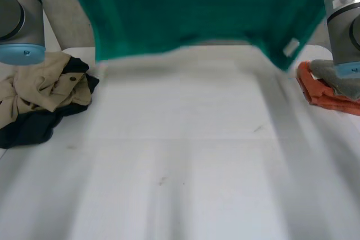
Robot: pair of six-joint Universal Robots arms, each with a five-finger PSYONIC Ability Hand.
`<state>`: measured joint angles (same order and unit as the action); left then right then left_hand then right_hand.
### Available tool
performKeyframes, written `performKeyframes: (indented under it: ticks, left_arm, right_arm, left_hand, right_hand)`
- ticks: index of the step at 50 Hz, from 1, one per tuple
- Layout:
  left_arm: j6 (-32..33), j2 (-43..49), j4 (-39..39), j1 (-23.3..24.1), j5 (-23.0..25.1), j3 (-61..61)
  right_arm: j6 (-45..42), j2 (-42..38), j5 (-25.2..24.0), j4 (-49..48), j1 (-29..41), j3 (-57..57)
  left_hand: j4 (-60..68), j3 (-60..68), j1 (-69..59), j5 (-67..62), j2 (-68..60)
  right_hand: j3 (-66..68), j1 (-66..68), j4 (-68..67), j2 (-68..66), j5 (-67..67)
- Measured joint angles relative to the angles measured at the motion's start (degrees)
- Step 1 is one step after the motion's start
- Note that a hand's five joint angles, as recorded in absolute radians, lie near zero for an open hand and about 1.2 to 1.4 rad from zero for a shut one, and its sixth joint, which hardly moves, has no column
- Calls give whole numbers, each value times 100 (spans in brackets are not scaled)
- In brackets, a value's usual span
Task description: Fold the laundry.
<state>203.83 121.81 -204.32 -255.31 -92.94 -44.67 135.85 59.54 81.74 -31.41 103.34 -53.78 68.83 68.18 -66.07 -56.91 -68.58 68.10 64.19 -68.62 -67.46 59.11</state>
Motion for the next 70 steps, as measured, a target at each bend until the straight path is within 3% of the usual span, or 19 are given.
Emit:
performKeyframes:
  ticks: [8, 24, 39, 43, 49, 53, 59, 66, 70]
  left_arm:
    - [-8, -165, 364, -77, 96, -1099]
    - [82, 296, 180, -149, 150, -3450]
    - [232, -10, 463, -205, 303, -4183]
    - [240, -238, 679, -221, 371, -4305]
    - [254, -562, 1049, -231, 432, -4489]
    - [319, -822, 1411, -277, 462, -4702]
    - [767, -1477, 2435, -456, 584, -5327]
    - [1976, -2304, 4208, -730, 768, -6110]
    - [2576, -2377, 4729, -747, 915, -6171]
  right_arm:
    - [217, -184, -373, 634, 81, -221]
    - [858, -1694, -622, 2159, 47, -510]
    - [1320, -2090, -481, 3370, -344, -367]
    - [1256, -2093, -414, 3590, -465, -353]
    - [1164, -1997, -395, 3625, -574, -462]
    - [949, -1740, -386, 3741, -609, -751]
    - [-145, -971, -344, 4605, -740, -1717]
    - [-1776, 147, -265, 6138, -1100, -3037]
    - [-2112, 474, -331, 6313, -1181, -3360]
  left_hand:
    - [0, 0, 0, -47, -4]
    - [0, 2, 0, -46, -6]
    - [0, 2, 0, -46, -7]
    - [0, 2, 0, -47, -6]
    - [0, 2, 0, -47, -7]
    - [0, 2, 0, -46, -6]
    - [0, 2, 0, -47, -6]
    - [0, 2, 0, -47, -7]
    - [0, 2, 0, -47, -7]
  right_hand:
    - [0, 0, 0, 0, 22]
    - [-13, 0, 21, 7, -5]
    - [-2620, -2296, 2757, 2541, -2918]
    - [-537, -152, 609, 412, -658]
    - [-2, 84, 11, -83, -230]
    - [-1, 84, 8, -83, -230]
    - [-1, 84, 8, -83, -190]
    - [-1, 84, 6, -90, -104]
    - [-1, 84, 5, -90, -81]
